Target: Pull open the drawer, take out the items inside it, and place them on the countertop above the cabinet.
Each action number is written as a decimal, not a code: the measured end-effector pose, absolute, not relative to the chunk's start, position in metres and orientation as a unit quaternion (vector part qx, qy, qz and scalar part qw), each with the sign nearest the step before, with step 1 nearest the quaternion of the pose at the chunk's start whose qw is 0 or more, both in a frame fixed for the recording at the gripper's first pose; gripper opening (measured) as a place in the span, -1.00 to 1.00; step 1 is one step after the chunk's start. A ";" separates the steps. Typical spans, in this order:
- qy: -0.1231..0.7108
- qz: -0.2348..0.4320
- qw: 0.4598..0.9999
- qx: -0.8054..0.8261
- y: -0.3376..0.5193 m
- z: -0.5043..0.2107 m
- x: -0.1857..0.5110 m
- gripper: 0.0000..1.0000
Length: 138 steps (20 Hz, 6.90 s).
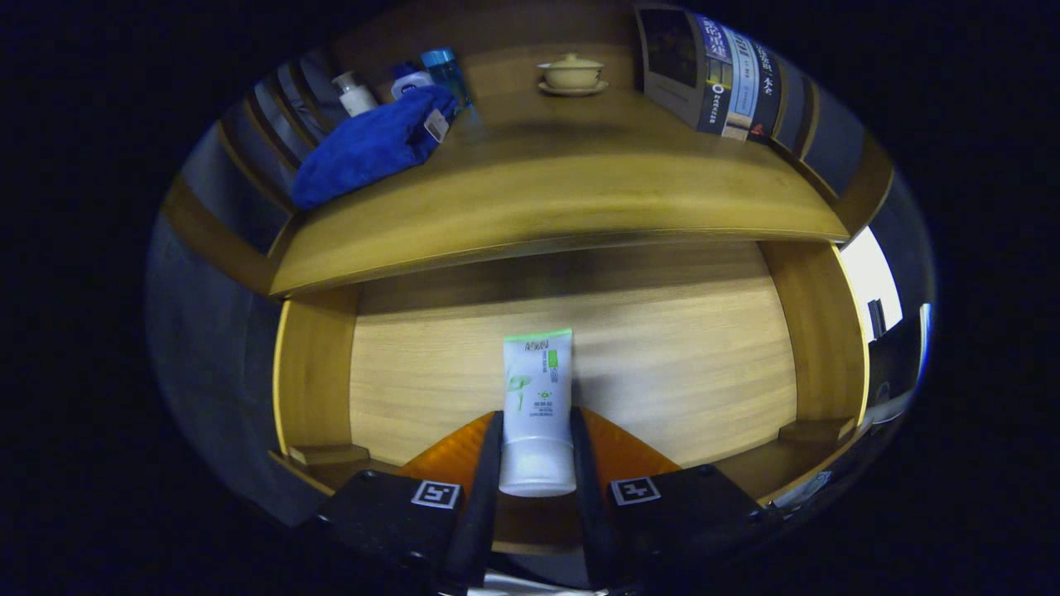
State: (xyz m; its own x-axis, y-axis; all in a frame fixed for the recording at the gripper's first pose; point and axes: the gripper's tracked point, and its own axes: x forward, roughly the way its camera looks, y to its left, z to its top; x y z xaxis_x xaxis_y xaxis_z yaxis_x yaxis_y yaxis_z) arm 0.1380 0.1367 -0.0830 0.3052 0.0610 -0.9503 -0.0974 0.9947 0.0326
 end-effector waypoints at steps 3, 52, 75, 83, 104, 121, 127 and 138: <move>0.569 0.054 0.820 -0.026 0.133 -0.060 0.132 0.04; 0.386 0.055 0.920 -0.031 0.163 -0.004 0.308 0.89; 0.207 0.085 0.974 -0.035 0.148 0.038 0.143 0.98; 0.181 0.071 0.981 -0.024 0.139 0.009 0.079 0.98; 0.226 0.065 0.969 -0.068 0.139 -0.063 0.040 0.94; 0.227 0.067 0.969 -0.070 0.155 -0.070 0.137 0.97; 0.228 0.067 0.968 -0.076 0.156 -0.072 0.150 0.97; 0.229 0.064 0.967 -0.087 0.164 -0.079 0.191 0.97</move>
State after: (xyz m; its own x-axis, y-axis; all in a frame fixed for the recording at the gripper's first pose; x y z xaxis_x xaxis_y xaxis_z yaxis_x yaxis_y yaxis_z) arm 0.1906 0.1640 -0.0785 0.8869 0.0841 -0.4542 -0.1637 0.9767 -0.1388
